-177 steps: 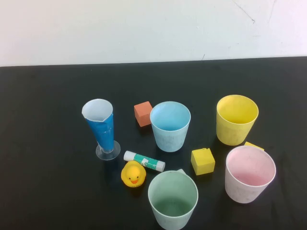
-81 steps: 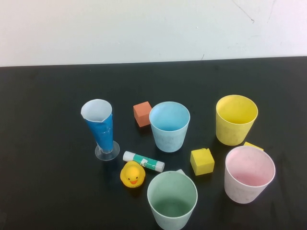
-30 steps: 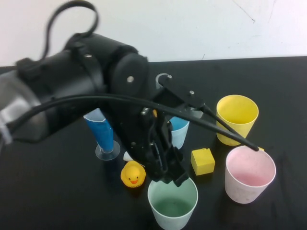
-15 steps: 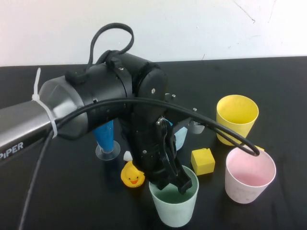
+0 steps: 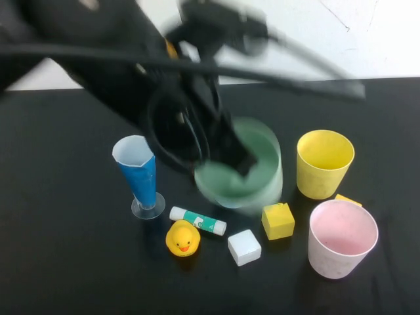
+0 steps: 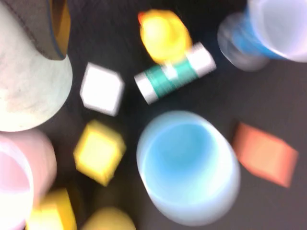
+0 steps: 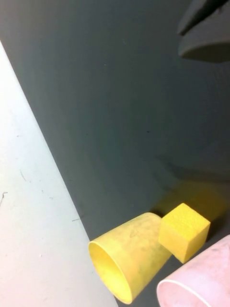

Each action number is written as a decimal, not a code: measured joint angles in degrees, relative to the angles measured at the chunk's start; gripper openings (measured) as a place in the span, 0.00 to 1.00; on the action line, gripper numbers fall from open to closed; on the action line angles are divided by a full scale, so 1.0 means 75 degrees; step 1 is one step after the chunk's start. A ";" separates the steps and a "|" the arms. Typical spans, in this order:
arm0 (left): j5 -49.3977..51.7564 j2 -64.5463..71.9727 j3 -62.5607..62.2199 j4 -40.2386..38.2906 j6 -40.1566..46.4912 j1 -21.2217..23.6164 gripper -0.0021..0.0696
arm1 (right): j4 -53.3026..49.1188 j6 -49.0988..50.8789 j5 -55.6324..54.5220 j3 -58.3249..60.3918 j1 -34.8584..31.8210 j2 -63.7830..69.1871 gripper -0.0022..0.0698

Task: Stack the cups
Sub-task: Place the green cup on the blue cup, then pick up the pink cup, then place the pink cup on the yellow cup, then pick up the yellow cup

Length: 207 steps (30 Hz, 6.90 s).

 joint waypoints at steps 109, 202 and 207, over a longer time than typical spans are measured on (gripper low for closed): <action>-0.4844 -0.8717 0.8974 0.1029 -0.1205 0.1195 0.03 | -0.0194 -0.7341 0.7774 -1.0652 0.3257 1.2211 0.52; -0.4417 -0.8717 0.8974 0.1125 -0.1161 0.1195 0.03 | -0.1104 -0.5733 0.7903 -1.4585 0.3261 1.5986 0.26; -0.4417 -0.8717 0.8974 0.1125 -0.1161 0.1195 0.03 | -0.1257 -0.5733 0.7849 -1.4835 0.3261 1.5740 0.15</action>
